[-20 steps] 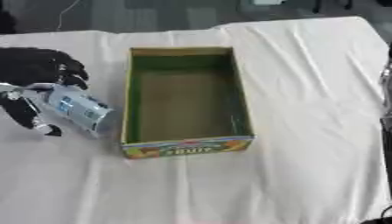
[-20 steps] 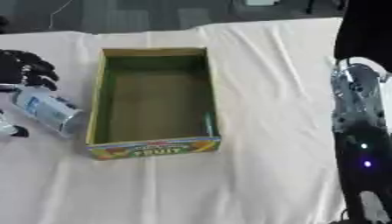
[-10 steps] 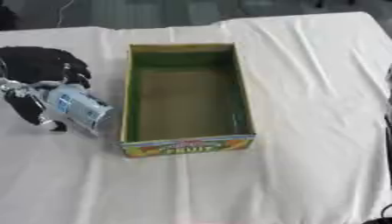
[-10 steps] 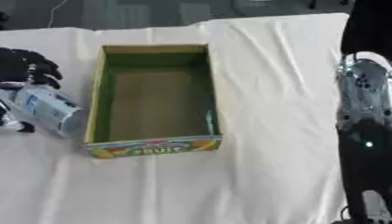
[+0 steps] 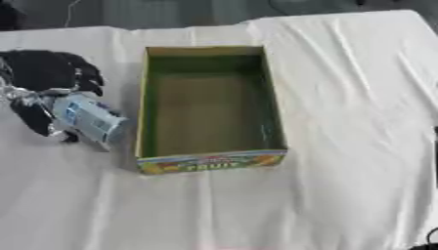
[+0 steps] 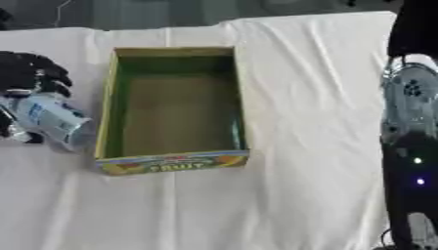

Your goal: Pick up objects on the table and place them in the box.

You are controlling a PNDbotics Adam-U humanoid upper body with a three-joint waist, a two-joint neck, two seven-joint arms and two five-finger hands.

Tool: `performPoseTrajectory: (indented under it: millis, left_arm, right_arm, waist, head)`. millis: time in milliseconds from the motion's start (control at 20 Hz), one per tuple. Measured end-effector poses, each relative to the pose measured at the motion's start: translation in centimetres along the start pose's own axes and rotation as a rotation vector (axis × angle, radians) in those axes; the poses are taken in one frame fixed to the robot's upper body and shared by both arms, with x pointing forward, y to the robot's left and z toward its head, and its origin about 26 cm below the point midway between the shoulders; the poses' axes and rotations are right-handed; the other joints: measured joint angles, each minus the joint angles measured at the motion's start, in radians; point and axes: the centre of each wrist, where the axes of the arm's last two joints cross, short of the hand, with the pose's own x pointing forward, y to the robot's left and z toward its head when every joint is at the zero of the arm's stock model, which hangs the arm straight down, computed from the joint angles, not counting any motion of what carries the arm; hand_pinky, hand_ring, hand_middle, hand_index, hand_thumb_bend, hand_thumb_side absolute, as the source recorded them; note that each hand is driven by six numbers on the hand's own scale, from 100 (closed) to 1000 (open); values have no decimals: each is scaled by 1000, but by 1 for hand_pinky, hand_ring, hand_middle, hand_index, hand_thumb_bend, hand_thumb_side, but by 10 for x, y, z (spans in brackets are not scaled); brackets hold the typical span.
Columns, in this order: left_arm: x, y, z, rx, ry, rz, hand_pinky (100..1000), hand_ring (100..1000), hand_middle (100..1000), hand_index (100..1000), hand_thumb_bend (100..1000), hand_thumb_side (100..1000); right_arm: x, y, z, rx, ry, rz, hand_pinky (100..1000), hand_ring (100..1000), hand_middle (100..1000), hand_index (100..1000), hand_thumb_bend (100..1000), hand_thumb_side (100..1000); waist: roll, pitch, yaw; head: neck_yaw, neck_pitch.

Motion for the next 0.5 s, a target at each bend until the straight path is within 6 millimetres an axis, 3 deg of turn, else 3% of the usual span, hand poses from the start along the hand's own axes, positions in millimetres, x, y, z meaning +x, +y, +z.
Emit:
performPoseTrajectory:
  millis: [400, 500]
  left_arm:
    - [-3, -4, 1, -83, 37, 39, 904, 944, 835, 847, 495, 504]
    - [-4, -3, 2, -97, 43, 52, 843, 923, 821, 841, 500, 495]
  right_arm:
    - [-4, 3, -6, 5, -9, -20, 305, 425, 480, 668, 100, 919]
    - [-5, 4, -8, 6, -16, -27, 306, 424, 480, 667, 100, 920]
  waist:
    - [1, 11, -13]
    - [3, 13, -16]
  head:
    - [27, 0]
    - [32, 0]
